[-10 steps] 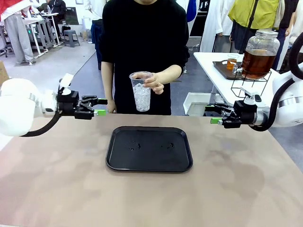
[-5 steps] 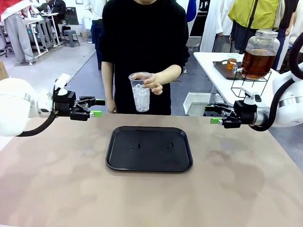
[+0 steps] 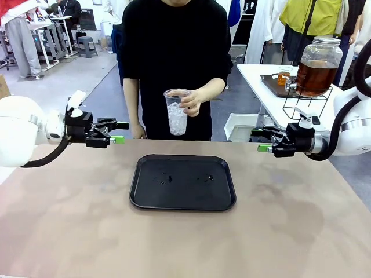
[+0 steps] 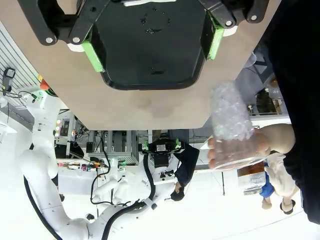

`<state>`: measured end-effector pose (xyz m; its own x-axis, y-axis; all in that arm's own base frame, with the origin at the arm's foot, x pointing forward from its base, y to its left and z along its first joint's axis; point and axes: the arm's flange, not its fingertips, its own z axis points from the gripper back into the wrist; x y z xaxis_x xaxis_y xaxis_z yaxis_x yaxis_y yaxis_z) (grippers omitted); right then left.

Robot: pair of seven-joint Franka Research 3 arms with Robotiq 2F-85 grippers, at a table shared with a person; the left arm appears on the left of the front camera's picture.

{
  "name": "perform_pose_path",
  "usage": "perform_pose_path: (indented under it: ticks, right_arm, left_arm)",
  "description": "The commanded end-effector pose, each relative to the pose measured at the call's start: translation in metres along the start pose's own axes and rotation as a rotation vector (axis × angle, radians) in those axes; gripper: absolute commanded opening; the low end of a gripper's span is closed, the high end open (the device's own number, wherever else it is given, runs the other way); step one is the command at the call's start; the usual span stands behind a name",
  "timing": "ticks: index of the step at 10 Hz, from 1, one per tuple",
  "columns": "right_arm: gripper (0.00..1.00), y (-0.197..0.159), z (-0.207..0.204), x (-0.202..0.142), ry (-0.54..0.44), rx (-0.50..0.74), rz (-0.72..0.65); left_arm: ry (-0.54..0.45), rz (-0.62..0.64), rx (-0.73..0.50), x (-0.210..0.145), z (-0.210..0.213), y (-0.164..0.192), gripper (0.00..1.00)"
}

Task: Pour the drink into the iced cup.
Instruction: Open the gripper to release the iced cup you were holding.

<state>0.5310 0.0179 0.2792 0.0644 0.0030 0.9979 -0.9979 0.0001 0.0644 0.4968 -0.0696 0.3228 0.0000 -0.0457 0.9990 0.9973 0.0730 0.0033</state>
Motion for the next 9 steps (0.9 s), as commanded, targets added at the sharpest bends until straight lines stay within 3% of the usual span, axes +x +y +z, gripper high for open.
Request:
perform_pose_path:
  ticks: [1, 9]
  right_arm:
    - [1.0, 0.0006, 0.0, 0.0029, -0.004, 0.002, 0.005]
    - [1.0, 0.0006, 0.0, 0.0029, -0.004, 0.002, 0.005]
  left_arm:
    - [-0.004, 0.0, 0.014, 0.0016, -0.0019, 0.001, 1.0]
    - [-0.004, 0.0, 0.014, 0.0016, -0.0019, 0.001, 1.0]
